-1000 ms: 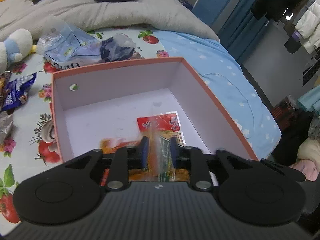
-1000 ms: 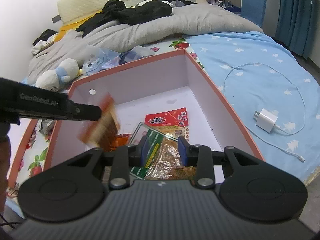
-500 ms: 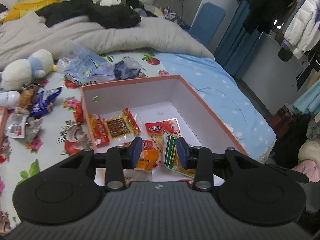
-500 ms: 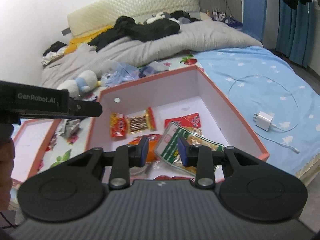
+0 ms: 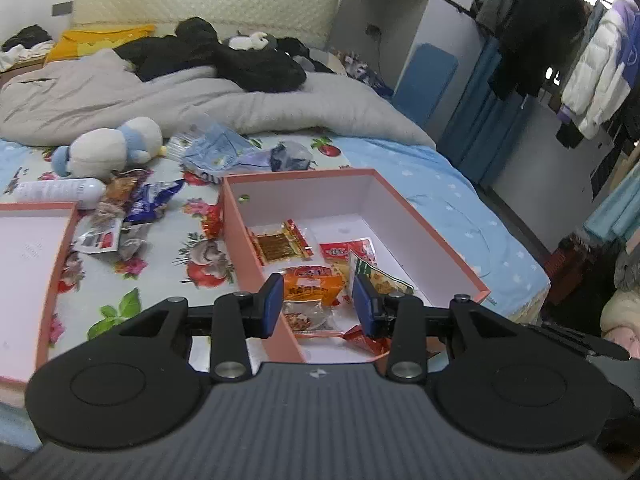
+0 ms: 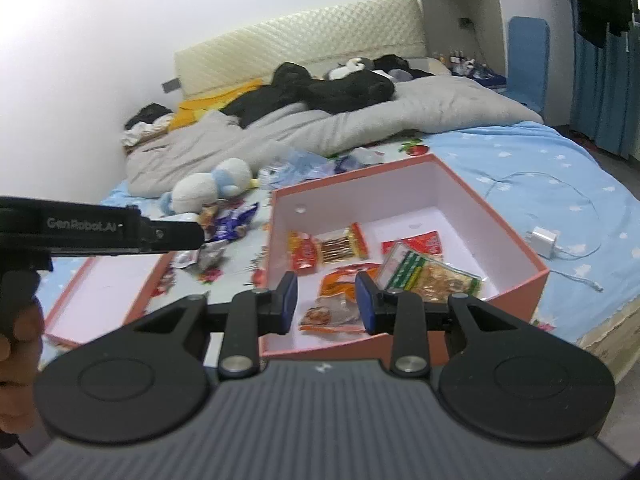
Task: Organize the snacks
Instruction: 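Withdraw both tools from the deeper box back toward the snack pile, then grasp the brown shrimp-cracker bag with the left tool while the right tool grasps a clear wrapper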
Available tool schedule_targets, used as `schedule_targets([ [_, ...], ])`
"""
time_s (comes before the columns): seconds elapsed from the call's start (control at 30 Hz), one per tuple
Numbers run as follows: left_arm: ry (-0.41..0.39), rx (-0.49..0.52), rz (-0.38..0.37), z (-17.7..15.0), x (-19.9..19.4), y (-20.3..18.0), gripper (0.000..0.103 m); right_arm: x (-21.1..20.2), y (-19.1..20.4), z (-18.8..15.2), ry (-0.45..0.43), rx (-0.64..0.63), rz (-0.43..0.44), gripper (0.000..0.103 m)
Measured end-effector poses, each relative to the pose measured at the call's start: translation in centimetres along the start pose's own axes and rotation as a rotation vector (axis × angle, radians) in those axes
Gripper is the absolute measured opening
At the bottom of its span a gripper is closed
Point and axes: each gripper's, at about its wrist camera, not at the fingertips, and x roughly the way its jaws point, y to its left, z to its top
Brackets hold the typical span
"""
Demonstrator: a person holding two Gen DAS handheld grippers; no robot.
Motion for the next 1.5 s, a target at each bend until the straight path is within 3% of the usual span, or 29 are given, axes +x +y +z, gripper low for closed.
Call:
schedule_targets([
  [0.63,-0.041,-0.185,0.128,-6.6,-6.5,7.2,0.046,-0.6,6.8,-4.4,0.057,-0.124,0.181,0.036],
  [0.77,-0.035,-0.224,0.142,-6.9,-6.4,9.4,0.048,0.5,8.2,-4.3,0.085,-0.156,0.228,0.046],
  [0.87,-0.023,-0.250,0.162,-6.5,-5.1,11.2,0.054,2.2,9.1,-4.0,0.116,-0.210,0.254,0.056],
  [1.0,0.007,-0.280,0.190,-5.2,-2.1,14.1,0.055,5.4,10.2,-3.1,0.156,-0.238,0.275,0.062],
  [1.07,0.019,-0.272,0.193,-4.4,-0.6,15.4,0.055,7.3,10.7,-2.6,0.168,-0.242,0.288,0.075],
  [1.1,0.021,-0.261,0.194,-4.0,0.1,15.8,0.055,8.4,11.0,-2.2,0.168,-0.251,0.287,0.077],
  [1.5,0.115,-0.242,0.192,2.0,12.5,25.4,0.063,21.6,13.9,0.9,0.210,-0.363,0.312,0.079],
])
